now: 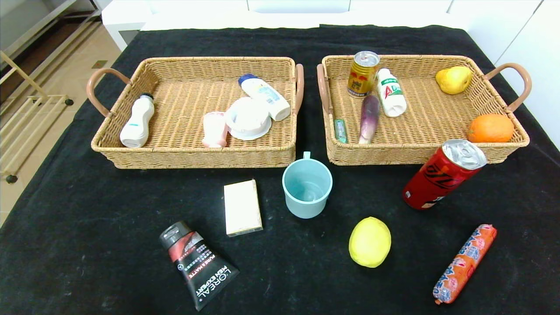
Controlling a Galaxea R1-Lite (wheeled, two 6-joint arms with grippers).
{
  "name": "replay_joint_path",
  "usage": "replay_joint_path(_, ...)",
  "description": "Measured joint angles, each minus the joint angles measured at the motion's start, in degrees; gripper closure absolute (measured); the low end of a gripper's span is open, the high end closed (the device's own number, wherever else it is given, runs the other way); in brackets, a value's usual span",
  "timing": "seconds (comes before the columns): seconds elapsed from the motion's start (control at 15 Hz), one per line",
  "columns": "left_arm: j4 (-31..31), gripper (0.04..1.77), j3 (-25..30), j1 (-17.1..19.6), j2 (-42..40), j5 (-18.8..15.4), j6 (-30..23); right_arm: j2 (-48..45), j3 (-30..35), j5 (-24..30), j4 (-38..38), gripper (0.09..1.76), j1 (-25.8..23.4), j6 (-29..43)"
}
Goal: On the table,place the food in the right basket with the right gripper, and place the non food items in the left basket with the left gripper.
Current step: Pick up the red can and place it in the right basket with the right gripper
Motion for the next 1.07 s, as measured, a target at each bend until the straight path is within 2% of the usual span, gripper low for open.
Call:
replay_joint_path(0.93, 0.0, 0.09, 0.0, 0.0, 0.0, 0.0, 0.0, 0.0, 0.0, 0.0, 0.0, 0.14, 0.0, 0.0)
replay_joint_path(1.07, -3.9, 0.09, -2.1, -0.8, 7.1, -2.2, 0.1, 7.3, -2.3, 1.1, -4.4, 0.14, 0.7, 0.0)
